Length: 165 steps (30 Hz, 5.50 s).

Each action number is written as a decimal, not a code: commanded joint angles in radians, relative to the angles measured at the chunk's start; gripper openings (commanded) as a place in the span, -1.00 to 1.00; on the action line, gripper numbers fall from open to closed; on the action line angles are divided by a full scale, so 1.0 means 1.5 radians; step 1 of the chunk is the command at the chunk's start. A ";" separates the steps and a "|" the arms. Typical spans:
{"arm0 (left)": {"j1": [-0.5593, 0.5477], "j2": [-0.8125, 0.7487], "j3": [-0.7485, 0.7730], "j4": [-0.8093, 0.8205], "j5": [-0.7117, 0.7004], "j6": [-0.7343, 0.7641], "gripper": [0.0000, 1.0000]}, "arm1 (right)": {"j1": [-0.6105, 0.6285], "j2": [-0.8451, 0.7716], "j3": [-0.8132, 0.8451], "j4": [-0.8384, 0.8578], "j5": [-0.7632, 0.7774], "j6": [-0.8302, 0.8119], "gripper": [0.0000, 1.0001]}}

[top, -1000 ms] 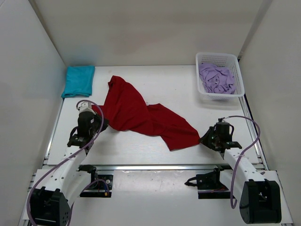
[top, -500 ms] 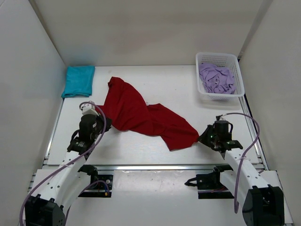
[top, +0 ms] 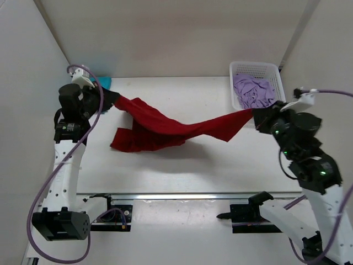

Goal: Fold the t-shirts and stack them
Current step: Flatten out the tshirt, then fold the flattened tshirt in 1/3 of the way

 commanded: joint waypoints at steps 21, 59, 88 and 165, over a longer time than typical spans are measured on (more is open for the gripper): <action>0.028 0.374 0.381 -0.048 -0.020 -0.048 -1.00 | -0.179 0.845 0.859 -0.080 -0.354 -0.127 -0.99; 0.132 -0.218 -0.446 0.114 -0.131 -0.063 -1.00 | -0.168 0.057 -0.354 0.071 -0.253 -0.028 -1.00; 0.226 -0.023 -0.447 0.229 -0.099 -0.188 -1.00 | -0.164 0.463 -0.095 0.308 -0.267 -0.004 -1.00; 0.203 0.122 -0.583 0.361 -0.110 -0.246 0.00 | -0.304 0.304 -0.607 0.551 -0.330 0.118 -1.00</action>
